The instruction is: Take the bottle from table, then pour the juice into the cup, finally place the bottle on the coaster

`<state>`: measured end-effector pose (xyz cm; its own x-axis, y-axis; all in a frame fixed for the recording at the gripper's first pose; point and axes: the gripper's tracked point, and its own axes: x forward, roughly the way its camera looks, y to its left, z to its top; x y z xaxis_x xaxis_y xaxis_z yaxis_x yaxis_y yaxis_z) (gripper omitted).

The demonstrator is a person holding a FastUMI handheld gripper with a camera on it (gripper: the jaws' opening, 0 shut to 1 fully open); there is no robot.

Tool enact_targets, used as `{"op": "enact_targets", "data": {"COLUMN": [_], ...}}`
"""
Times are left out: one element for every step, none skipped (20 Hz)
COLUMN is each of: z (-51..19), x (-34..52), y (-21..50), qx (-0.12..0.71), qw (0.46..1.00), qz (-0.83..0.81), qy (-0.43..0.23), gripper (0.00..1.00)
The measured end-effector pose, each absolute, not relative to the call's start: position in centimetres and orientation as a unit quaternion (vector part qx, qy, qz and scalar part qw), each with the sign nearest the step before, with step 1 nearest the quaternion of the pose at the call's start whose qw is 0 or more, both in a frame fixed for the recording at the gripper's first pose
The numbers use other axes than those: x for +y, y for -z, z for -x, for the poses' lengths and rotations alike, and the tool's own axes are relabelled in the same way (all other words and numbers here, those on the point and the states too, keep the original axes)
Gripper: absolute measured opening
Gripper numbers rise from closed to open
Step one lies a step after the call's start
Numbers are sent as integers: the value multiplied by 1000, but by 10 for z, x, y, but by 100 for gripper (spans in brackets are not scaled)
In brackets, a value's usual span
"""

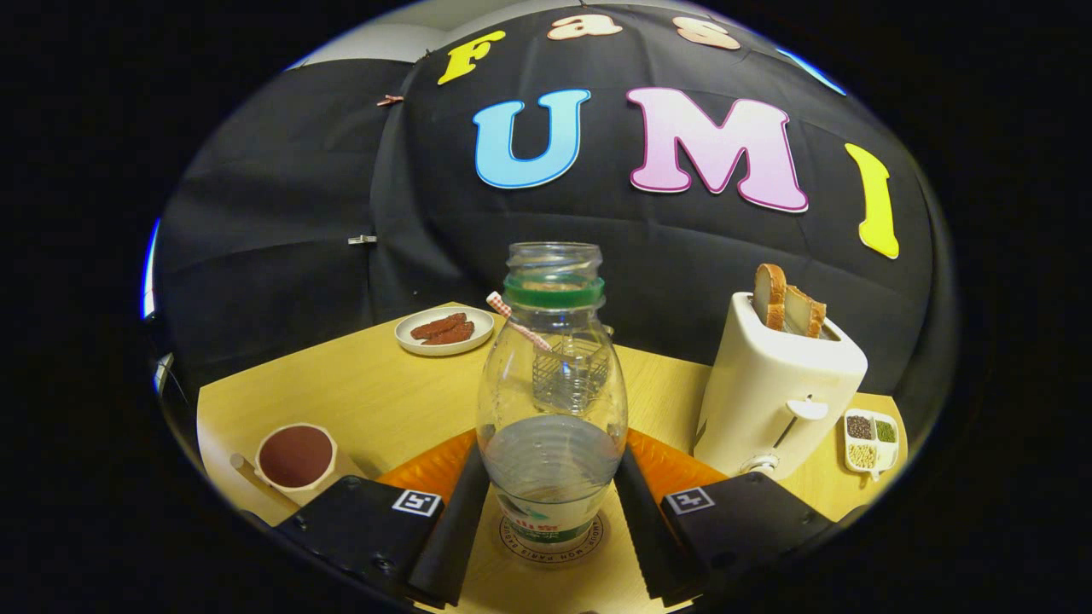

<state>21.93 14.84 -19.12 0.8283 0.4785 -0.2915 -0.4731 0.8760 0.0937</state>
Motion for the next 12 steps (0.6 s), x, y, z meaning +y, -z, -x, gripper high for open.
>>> {"op": "enact_targets", "data": {"z": [-219,-216,-215,-213,-213,-211,-209,-205,-202,-201,-199,-195], "x": [148,147,147,145,143,142,143,144,142,139,136,134], "y": [192,192,192,191,188,188,187,185,181,178,175,172], "qx": [160,165,167,166,164,166,169,172,171,169,168,167], "qw": [956,955,954,955,956,956,955,954,955,957,958,959], "qz": [-12,-16,-17,-12,-7,-7,-10,-13,-13,-11,-6,-3], "qy": [-246,-246,-248,-244,-242,-241,-243,-243,-241,-236,-232,-230], "gripper": [80,82,87,99,100,100,100,100,100,100,100,100]}}
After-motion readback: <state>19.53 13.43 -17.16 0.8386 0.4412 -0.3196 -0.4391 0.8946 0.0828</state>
